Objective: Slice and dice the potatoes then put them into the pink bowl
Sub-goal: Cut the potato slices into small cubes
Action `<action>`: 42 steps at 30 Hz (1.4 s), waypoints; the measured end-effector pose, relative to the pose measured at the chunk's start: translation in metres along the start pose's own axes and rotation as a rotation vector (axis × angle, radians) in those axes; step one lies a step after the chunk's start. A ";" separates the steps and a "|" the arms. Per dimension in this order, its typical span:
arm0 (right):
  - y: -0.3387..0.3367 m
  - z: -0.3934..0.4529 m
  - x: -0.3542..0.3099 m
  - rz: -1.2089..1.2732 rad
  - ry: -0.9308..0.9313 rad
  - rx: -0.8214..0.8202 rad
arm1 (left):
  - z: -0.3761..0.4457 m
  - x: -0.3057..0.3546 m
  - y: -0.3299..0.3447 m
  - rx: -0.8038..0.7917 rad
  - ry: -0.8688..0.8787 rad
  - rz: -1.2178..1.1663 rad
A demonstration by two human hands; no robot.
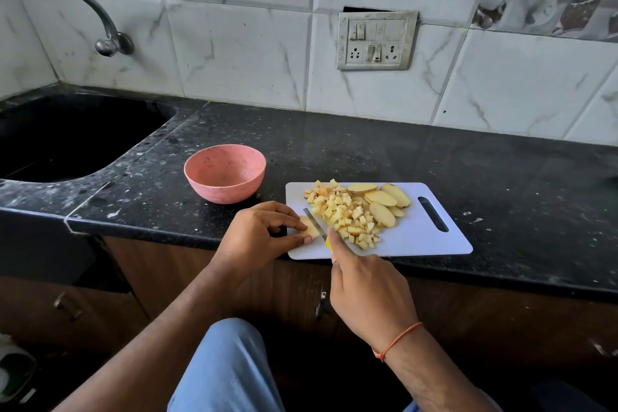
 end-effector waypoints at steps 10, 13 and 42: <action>-0.004 0.000 0.003 -0.020 -0.044 -0.033 | 0.003 -0.001 -0.001 -0.017 -0.035 -0.043; -0.005 -0.001 0.004 -0.032 -0.052 -0.035 | 0.004 -0.003 -0.001 -0.036 -0.050 -0.057; 0.004 0.021 -0.020 -0.070 0.021 -0.148 | 0.001 -0.003 0.001 0.038 -0.016 -0.045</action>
Point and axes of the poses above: each hand's wrist, its own z-axis towards the middle knuckle, its own y-axis out of the palm, x = y × z, the point moved 5 cm from there along z, towards the middle knuckle, and after that the axes turned 2 degrees about x, right-handed, at the moved point
